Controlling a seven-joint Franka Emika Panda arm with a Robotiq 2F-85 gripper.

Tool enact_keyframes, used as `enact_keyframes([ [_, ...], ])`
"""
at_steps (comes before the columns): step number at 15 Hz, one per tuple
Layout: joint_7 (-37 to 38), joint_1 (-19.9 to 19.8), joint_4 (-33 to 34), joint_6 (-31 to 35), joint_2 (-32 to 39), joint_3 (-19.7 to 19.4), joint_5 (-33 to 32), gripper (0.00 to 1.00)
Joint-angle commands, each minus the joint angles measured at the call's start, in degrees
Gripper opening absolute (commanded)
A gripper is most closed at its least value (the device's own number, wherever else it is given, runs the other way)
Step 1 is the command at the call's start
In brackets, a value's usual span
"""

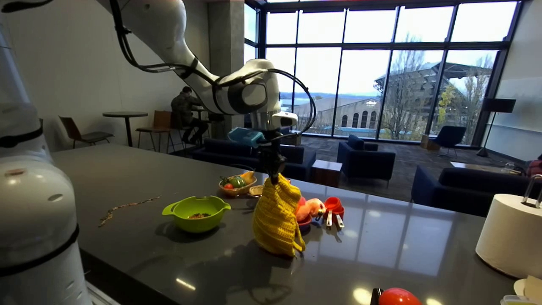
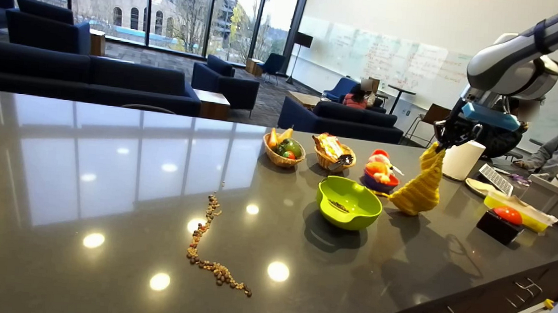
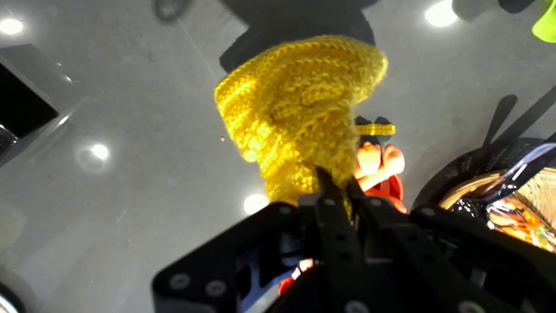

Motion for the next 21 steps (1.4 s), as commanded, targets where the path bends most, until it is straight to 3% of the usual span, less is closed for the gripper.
enact_keyframes([
  [1, 4.26, -0.95, -1.80, 0.86, -5.40, 0.74, -1.52, 0.01],
  [8, 8.58, -1.86, -0.96, -1.31, -9.31, 1.15, -0.75, 0.01],
  [21, -4.90, 2.84, -1.29, -18.25, -13.56, 3.48, 1.34, 0.01],
])
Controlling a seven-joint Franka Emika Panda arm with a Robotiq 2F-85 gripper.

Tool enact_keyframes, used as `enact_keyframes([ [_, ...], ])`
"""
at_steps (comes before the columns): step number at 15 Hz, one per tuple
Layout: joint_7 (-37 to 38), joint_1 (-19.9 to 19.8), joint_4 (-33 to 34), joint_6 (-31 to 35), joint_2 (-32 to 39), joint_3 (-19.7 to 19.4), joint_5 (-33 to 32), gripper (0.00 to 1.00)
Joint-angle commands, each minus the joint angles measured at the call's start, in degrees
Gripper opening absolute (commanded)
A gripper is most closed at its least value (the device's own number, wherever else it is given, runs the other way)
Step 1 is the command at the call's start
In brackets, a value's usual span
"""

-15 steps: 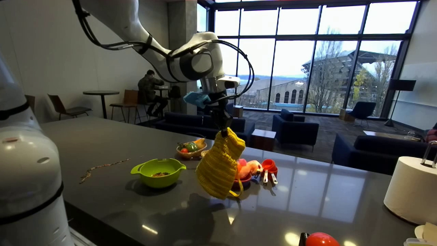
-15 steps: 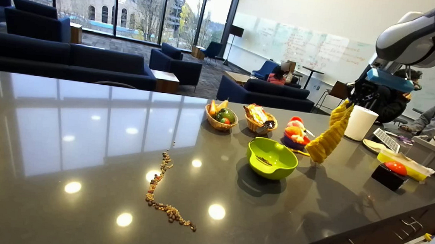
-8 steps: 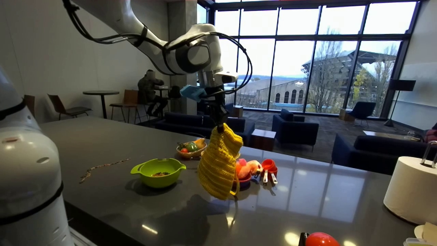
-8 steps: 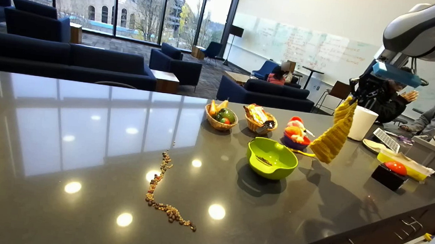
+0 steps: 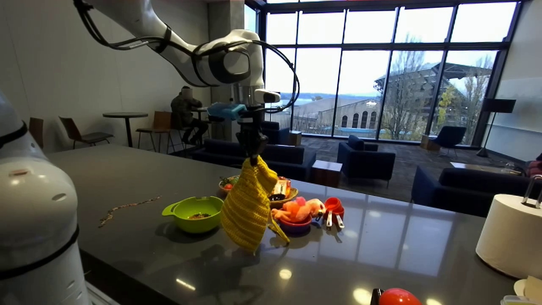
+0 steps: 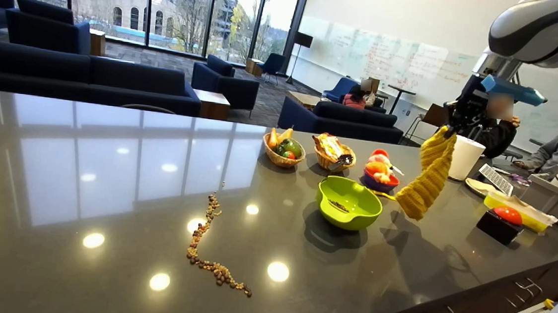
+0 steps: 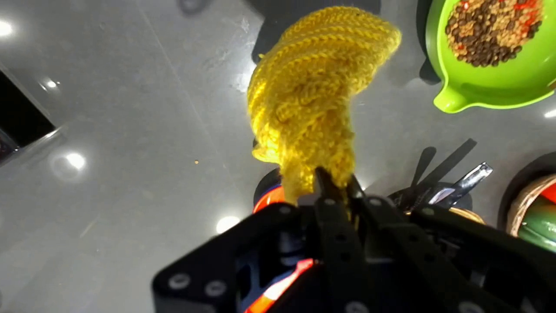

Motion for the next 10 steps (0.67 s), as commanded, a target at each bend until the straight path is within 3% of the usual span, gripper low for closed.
enact_keyframes([
  [1, -2.42, 1.23, -1.43, -3.95, -3.12, 1.29, 0.14, 0.01],
  [10, -5.43, 5.05, -3.88, -7.73, -3.95, 4.02, 0.46, 0.01],
])
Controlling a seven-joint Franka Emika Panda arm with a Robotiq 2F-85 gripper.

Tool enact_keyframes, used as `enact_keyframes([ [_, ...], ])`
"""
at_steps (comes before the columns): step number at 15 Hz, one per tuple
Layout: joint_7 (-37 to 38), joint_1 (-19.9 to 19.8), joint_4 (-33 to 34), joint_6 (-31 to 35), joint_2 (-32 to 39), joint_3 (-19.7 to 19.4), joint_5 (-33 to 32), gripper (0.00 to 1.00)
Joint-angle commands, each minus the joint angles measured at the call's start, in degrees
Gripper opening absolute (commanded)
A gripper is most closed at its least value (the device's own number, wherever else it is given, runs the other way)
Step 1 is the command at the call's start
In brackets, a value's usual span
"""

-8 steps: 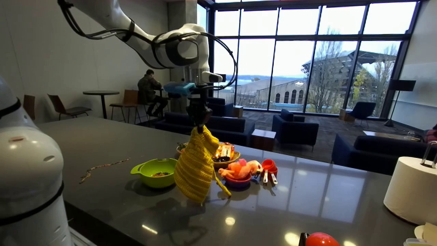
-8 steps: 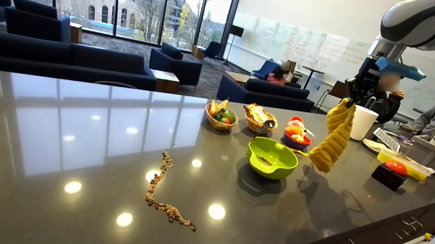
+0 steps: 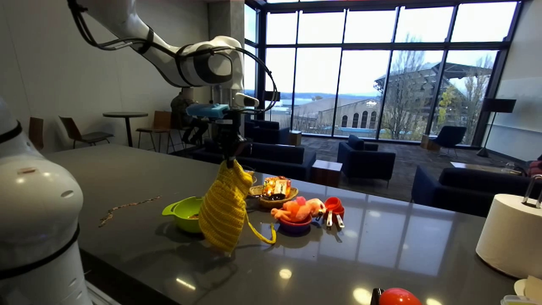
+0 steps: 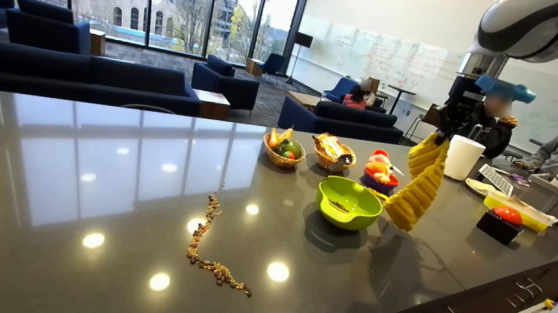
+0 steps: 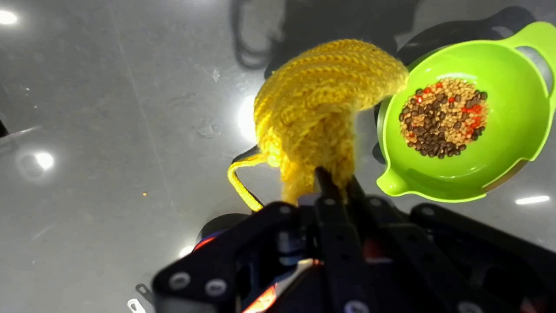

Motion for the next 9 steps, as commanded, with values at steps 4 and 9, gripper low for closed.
enact_keyframes([
  [4, -7.09, 1.44, -1.45, -1.44, -0.10, -0.62, 0.90, 0.01],
  [9, -24.99, 0.91, -0.69, -0.59, 3.73, -7.22, 4.93, 0.01],
])
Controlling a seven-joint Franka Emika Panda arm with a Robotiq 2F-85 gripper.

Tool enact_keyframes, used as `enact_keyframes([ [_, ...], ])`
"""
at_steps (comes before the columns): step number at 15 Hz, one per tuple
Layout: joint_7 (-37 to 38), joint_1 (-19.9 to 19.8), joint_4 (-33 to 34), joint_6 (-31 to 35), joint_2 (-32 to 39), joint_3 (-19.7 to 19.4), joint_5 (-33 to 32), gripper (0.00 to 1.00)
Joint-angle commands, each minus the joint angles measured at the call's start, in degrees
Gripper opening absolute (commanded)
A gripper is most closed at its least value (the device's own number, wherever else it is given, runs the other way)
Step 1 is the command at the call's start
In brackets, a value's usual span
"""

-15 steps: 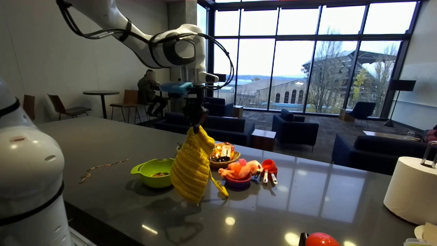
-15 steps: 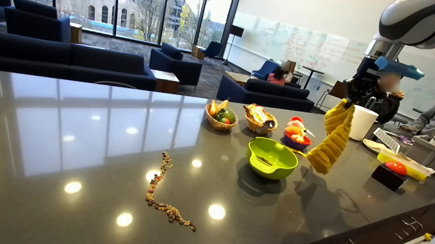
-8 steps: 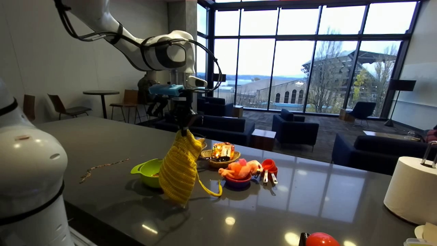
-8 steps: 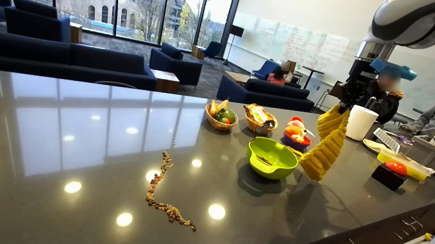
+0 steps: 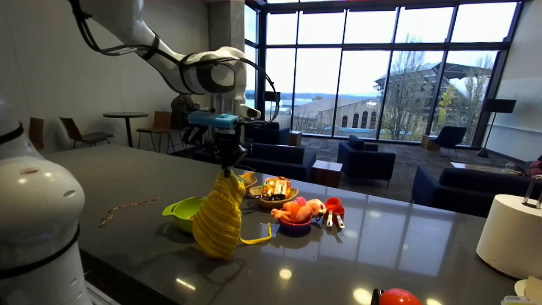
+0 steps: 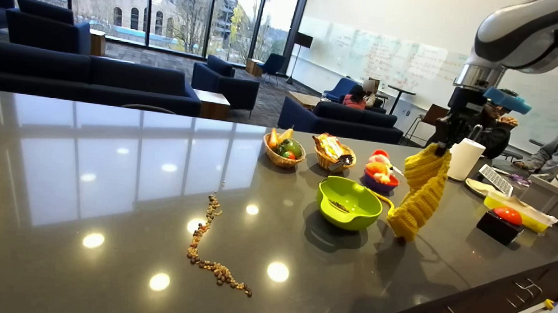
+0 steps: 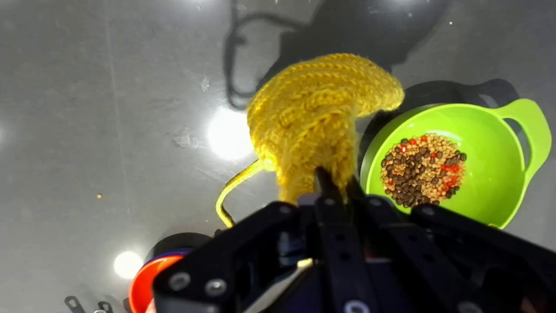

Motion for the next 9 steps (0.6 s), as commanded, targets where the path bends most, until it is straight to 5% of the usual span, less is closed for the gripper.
enact_keyframes([
  [1, -14.82, -0.32, 0.93, 0.22, 3.20, -5.92, 4.71, 0.01],
  [6, -28.34, -2.65, 2.22, -0.32, 9.43, -11.49, 11.58, 0.01],
  [9, -28.01, -4.89, 3.45, 1.65, 12.85, -11.62, 14.83, 0.01],
])
